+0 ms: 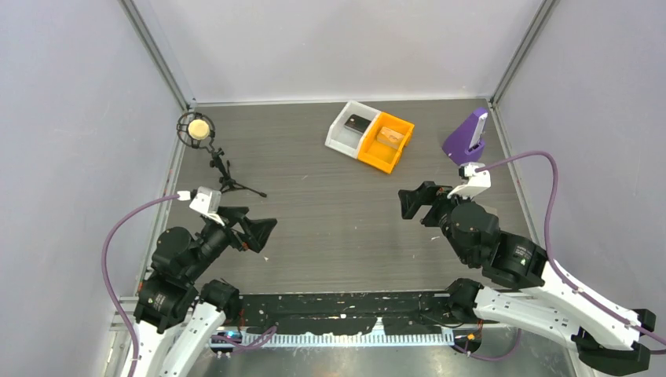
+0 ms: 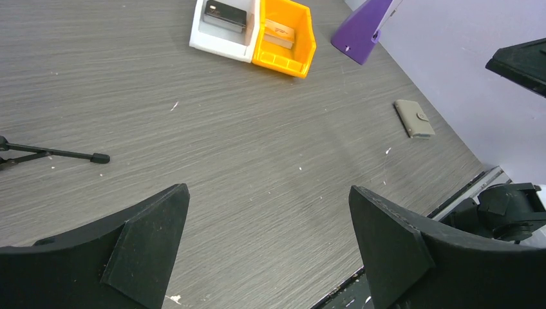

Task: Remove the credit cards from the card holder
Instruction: Move the card holder to the center of the board.

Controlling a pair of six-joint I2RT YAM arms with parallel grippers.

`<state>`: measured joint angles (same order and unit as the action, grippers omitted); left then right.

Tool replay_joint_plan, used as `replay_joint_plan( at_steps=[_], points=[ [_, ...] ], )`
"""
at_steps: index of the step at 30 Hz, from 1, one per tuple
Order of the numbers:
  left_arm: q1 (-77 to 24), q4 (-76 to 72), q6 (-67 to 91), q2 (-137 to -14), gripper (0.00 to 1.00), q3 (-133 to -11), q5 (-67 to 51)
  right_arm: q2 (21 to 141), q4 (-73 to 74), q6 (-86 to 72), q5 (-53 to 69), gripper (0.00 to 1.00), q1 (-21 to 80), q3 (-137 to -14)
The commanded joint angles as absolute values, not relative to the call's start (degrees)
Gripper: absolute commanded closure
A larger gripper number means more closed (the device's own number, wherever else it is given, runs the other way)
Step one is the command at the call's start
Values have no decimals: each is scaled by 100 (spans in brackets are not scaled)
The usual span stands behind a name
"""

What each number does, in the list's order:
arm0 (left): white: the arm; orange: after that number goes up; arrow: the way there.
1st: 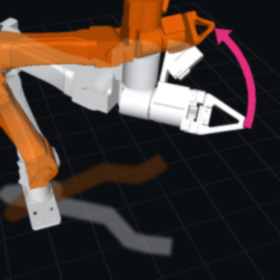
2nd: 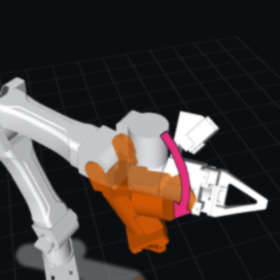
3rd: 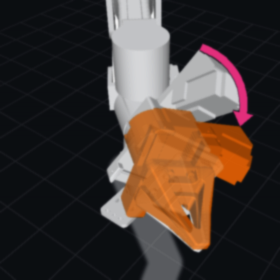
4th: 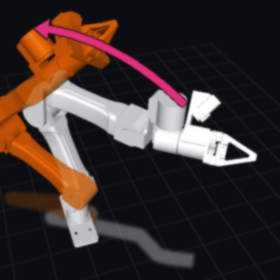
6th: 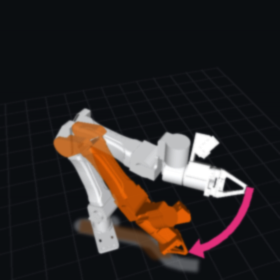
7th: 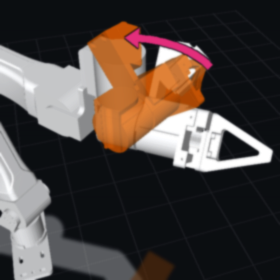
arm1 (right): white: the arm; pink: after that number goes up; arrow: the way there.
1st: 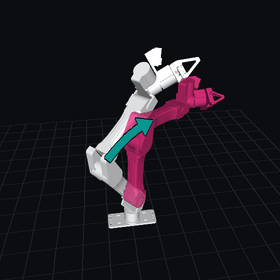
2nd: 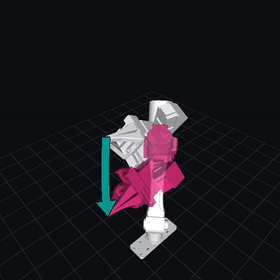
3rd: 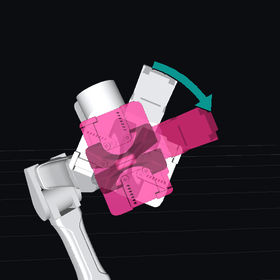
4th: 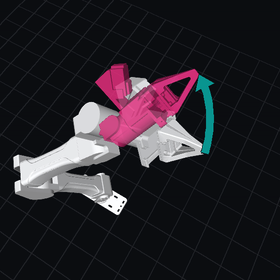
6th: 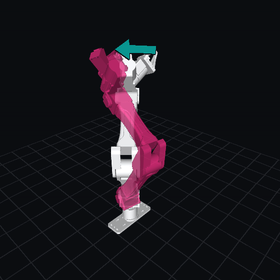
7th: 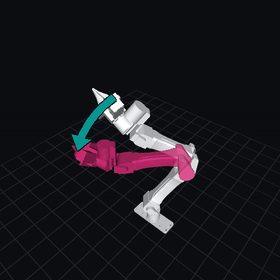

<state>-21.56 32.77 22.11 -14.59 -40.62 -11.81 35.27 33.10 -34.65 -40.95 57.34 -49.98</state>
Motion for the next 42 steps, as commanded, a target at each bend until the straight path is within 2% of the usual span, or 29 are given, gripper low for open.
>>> replay_joint_plan(
  at_steps=[1,18,22,29,32,35,38,42],
  points=[
    [-2127,2985,2206,-1447,1,-4047,-1240,3475,3391,-3608,-4396,5,5724,-5292],
    [-2127,3602,2197,-1421,1,-4152,-1273,3571,3382,-3638,-4713,5,5730,-5136],
    [-2127,3599,2183,-1225,1,-3950,-1214,3776,3384,-3472,-5254,5,5726,-5131],
    [-2127,3612,2171,-1133,1,-3859,-1208,4709,3628,-2267,-7059,4,5651,-5221],
    [-2127,3646,2163,-1172,1,-3858,-1227,5245,4060,-2193,-7199,3,5023,-5488],
    [-2127,3651,2145,-1244,1,-3874,-1233,5777,4131,-2039,-6720,0,3965,-5533],
    [-2131,3669,2145,-1261,1,-3870,-1274,6162,4138,-2124,-5995,10,3113,-5453],
    [-2241,3633,2153,-1388,1,-3856,-1356,6465,4074,-2356,-4972,13,1991,-5189]
  ],
)
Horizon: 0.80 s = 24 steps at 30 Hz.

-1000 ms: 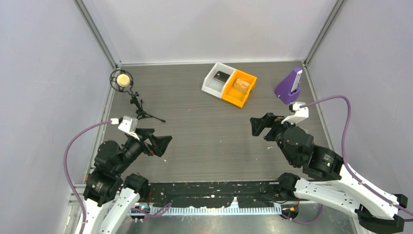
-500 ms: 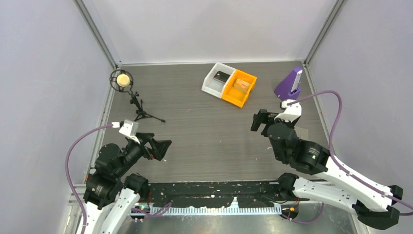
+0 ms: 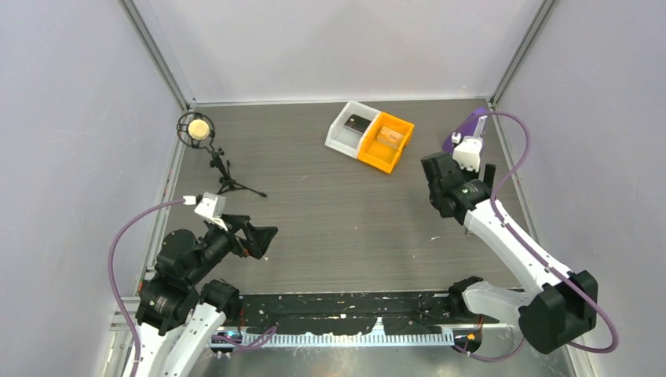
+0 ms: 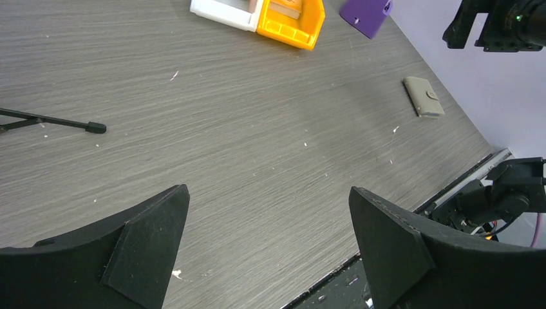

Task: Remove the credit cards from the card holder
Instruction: Move the card holder to the center of the board.

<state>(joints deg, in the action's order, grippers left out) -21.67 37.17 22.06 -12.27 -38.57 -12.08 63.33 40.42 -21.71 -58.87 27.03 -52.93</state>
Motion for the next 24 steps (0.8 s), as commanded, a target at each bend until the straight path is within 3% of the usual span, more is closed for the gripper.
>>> replay_joint_plan(
  at_steps=[1,13,17,24],
  points=[
    [-2260,3651,2149,-1437,1,-3869,-1374,6511,4020,-2369,-4815,13,1667,-5143],
    [-2286,3733,2127,-1413,1,-3902,-1125,7123,3280,-2620,-3067,12,-516,-4683],
    [-2286,3728,2099,-1398,1,-3902,-1029,7681,3232,-2699,-2672,20,-1149,-4834],
    [-2287,3769,2075,-1473,1,-3912,-950,8074,2720,-2813,-1851,24,-1714,-4609]
  ],
)
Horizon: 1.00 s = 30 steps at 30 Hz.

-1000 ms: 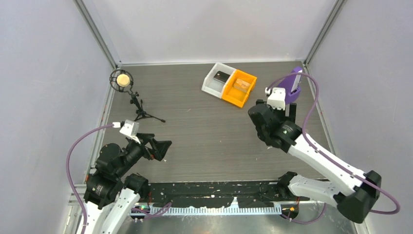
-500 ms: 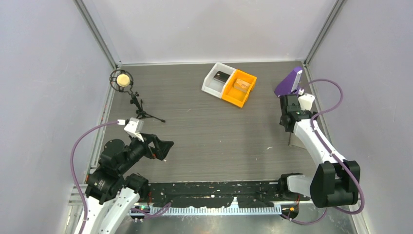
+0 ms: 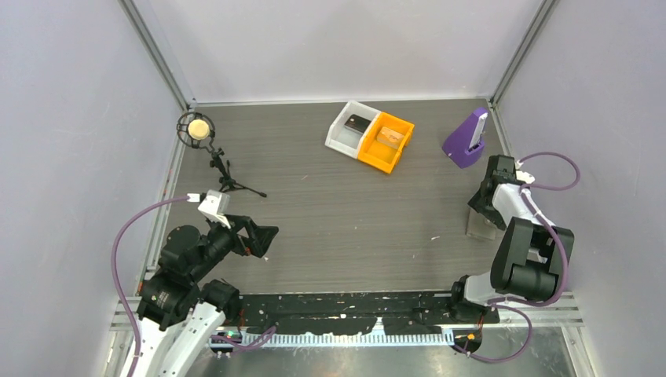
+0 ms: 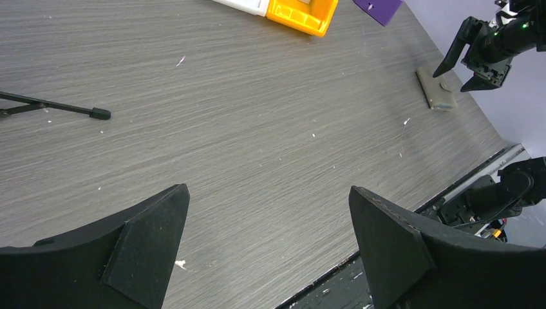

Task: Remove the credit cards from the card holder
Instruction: Move the card holder to the center of the board.

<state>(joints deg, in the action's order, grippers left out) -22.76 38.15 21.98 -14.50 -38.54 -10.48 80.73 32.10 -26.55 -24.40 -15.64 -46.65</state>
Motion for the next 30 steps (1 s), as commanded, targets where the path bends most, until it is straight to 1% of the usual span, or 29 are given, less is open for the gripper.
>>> replay_joint_plan(
  at_steps=[1,7,11,13,14,15,16,19,20,22,23,24,25,26,29,30],
  points=[
    [-2292,3770,2082,-1488,1,-3911,-954,8105,2644,-2830,-1845,24,-1725,-4578],
    [-2288,3819,2074,-1449,1,-3937,-909,8511,2411,-2838,-1796,27,-1847,-4602],
    [-2286,3788,2065,-1373,1,-3912,-880,8758,2358,-2813,-1752,31,-1884,-4610],
    [-2285,3780,2057,-1369,1,-3911,-877,8759,2315,-2817,-1760,36,-1902,-4565],
    [-2290,3779,2057,-1371,1,-3912,-879,8740,2297,-2820,-1754,41,-1909,-4534],
    [-2286,3774,2057,-1378,1,-3911,-870,8729,2291,-2821,-1743,44,-1910,-4521],
    [-2287,3775,2057,-1380,1,-3911,-866,8680,2273,-2804,-1695,50,-1909,-4488],
    [-2285,3843,2039,-1427,1,-3940,-827,8552,2230,-2742,-1617,62,-1909,-4395],
    [-2286,3864,2034,-1432,1,-3953,-826,8462,2188,-2683,-1582,63,-1908,-4342],
    [-2286,3814,2046,-1416,1,-3913,-826,8330,2155,-2580,-1555,69,-1889,-4281],
    [-2290,3752,2055,-1411,1,-3871,-826,8291,2159,-2556,-1538,74,-1872,-4254],
    [-2286,3711,2064,-1441,1,-3846,-831,8219,2150,-2520,-1534,76,-1821,-4212],
    [-2290,3720,2065,-1483,1,-3867,-865,8192,2156,-2504,-1530,81,-1790,-4189],
    [-2286,3770,2058,-1521,1,-3901,-921,8148,2167,-2485,-1525,83,-1709,-4161],
    [-2285,3839,2065,-1608,1,-3945,-970,8091,2274,-2459,-1487,93,-1533,-4155],
    [-2285,3856,2065,-1616,1,-3942,-924,8080,2288,-2460,-1482,94,-1425,-4172]
  ],
)
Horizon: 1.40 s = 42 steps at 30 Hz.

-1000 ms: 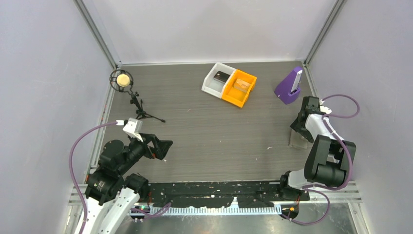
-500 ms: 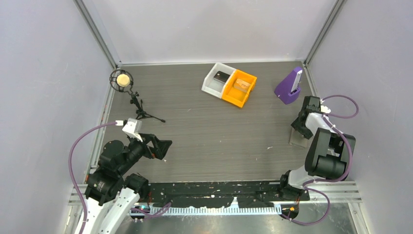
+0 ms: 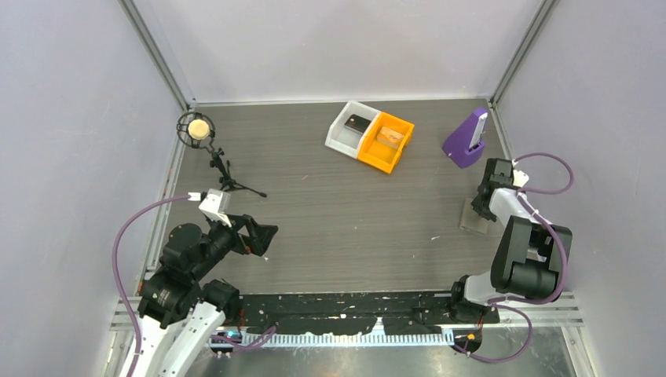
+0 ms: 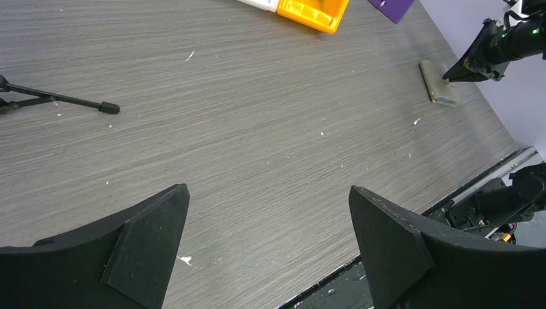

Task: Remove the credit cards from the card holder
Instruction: Move the card holder to the center of the board.

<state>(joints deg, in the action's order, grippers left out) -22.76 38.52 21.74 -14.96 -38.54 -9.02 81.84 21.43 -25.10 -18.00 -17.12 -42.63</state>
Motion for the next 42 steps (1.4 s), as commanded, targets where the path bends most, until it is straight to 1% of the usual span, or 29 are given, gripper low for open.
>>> replay_joint_plan(
  at_steps=[1,5,9,14,18,22,28,32,34,35,36,37,38,39,40,42],
  points=[
    [-2290,3878,2073,-1613,1,-3942,-897,8043,2343,-2470,-1498,95,-1358,-4182],
    [-2294,3857,2074,-1576,1,-3927,-958,7874,2531,-2594,-1496,95,-713,-4265],
    [-2285,3891,2050,-1577,1,-3916,-848,7715,2703,-2766,-1615,95,623,-4243],
    [-2285,3950,2056,-1621,1,-3934,-769,7473,2773,-2967,-1546,95,1738,-4199],
    [-2287,3988,2065,-1639,1,-3946,-764,7195,2523,-2927,-1245,95,2849,-4037],
    [-2286,4012,2073,-1624,1,-3938,-740,7097,2247,-3281,-1080,95,3671,-3872],
    [-2292,4044,2105,-1705,1,-3937,-721,7233,1505,-4129,-682,95,4664,-3643],
    [-2291,4153,2136,-1869,1,-3993,-725,7254,1071,-4631,-530,95,5008,-3504],
    [-2285,4172,2108,-1954,1,-4030,-728,7251,1116,-4605,-564,91,5104,-3578],
    [-2285,4178,2094,-1992,1,-4046,-734,7240,1208,-4403,-618,84,5123,-3613],
    [-2285,4189,2080,-2023,1,-4065,-744,7237,1259,-4263,-634,81,5148,-3683],
    [-2292,4212,2075,-2048,1,-4075,-760,7234,1374,-3909,-675,73,5154,-3709],
    [-2286,4218,2068,-2058,1,-4078,-771,7234,1434,-3752,-720,69,5169,-3753],
    [-2289,4218,2066,-2050,1,-4071,-786,7218,1525,-3432,-813,63,5197,-3753],
    [-2286,4219,2058,-2029,1,-4070,-806,7204,1549,-3276,-851,58,5213,-3738],
    [-2292,4175,2057,-1963,1,-4050,-817,7153,1563,-2791,-850,54,5269,-3695]
  ],
)
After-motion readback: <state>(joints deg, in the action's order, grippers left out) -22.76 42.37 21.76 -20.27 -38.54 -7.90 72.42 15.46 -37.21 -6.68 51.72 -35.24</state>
